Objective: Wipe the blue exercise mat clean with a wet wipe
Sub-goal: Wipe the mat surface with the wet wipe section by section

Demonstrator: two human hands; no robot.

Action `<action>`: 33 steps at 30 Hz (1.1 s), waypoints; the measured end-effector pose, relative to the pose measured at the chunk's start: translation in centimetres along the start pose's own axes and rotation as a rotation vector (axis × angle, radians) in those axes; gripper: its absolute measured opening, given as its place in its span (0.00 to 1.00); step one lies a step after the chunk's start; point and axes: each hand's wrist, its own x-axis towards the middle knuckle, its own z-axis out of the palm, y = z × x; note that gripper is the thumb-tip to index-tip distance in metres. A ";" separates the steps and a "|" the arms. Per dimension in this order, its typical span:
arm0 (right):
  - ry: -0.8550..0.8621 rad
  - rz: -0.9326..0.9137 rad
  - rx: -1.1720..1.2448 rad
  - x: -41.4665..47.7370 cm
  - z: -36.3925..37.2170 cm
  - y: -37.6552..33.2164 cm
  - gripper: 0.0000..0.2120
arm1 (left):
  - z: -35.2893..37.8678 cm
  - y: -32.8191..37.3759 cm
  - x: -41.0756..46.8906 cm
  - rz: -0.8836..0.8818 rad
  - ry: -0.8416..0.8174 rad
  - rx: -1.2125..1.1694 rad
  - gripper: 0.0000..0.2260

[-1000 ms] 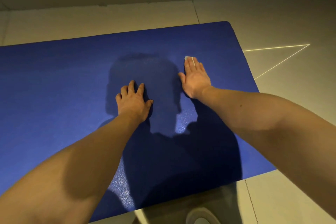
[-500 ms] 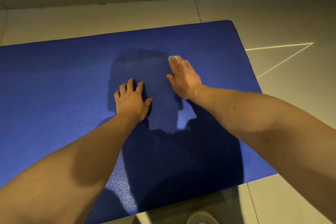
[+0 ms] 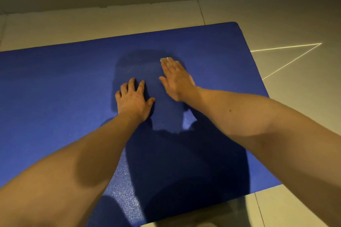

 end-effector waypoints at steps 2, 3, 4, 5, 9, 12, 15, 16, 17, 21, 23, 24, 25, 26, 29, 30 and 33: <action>0.038 0.117 -0.049 1.1 -1.2 2.6 0.32 | -0.2 0.1 0.3 -0.003 -0.001 -0.007 0.34; 0.052 0.188 -0.013 1.5 -1.8 3.8 0.32 | -0.3 0.2 0.5 -0.006 -0.003 -0.012 0.34; 0.048 0.238 0.031 1.9 -2.3 4.6 0.33 | -0.4 0.3 0.7 -0.009 -0.003 -0.014 0.33; 0.027 0.279 0.046 2.3 -2.6 5.2 0.33 | -0.5 0.3 0.9 -0.011 -0.005 -0.014 0.33; 0.101 0.347 0.090 3.1 -2.4 2.3 0.33 | -0.8 0.4 2.0 -0.026 -0.006 -0.016 0.33; 0.053 0.209 0.067 3.4 -1.4 -1.7 0.31 | -1.0 0.4 2.9 -0.041 -0.008 -0.016 0.33; -0.041 0.062 0.049 4.0 -0.6 -1.9 0.30 | -1.1 0.4 3.6 -0.043 -0.001 -0.013 0.34; -0.040 0.036 0.046 4.1 -0.7 -0.9 0.30 | -1.2 0.4 3.8 -0.041 -0.007 -0.012 0.34; -0.022 0.028 0.026 4.2 -0.9 0.2 0.30 | -1.3 0.4 4.0 -0.042 -0.016 -0.010 0.35; 0.005 0.139 -0.003 5.1 -2.4 4.5 0.31 | -1.6 0.3 4.6 -0.043 -0.050 -0.003 0.36; -0.009 0.171 -0.007 5.7 -2.9 5.1 0.31 | -1.9 0.3 4.8 -0.040 -0.060 0.014 0.37; -0.014 0.186 -0.011 6.0 -2.9 5.0 0.32 | -2.1 0.4 5.0 -0.039 -0.063 0.022 0.37; -0.010 0.207 -0.006 6.3 -2.9 4.8 0.32 | -2.3 0.4 5.2 -0.037 -0.063 0.030 0.38; 0.000 0.228 0.007 6.5 -2.8 4.3 0.32 | -2.4 0.5 5.3 -0.036 -0.060 0.042 0.38; 0.064 0.237 0.077 7.1 -2.2 1.3 0.31 | -2.6 0.7 5.7 -0.033 -0.048 0.035 0.39; 0.056 0.195 0.101 7.3 -2.0 0.1 0.31 | -2.6 0.7 5.8 -0.035 -0.041 0.020 0.39; -0.065 0.007 0.045 7.6 -0.9 -2.2 0.31 | -2.5 0.7 5.8 -0.040 -0.020 0.003 0.38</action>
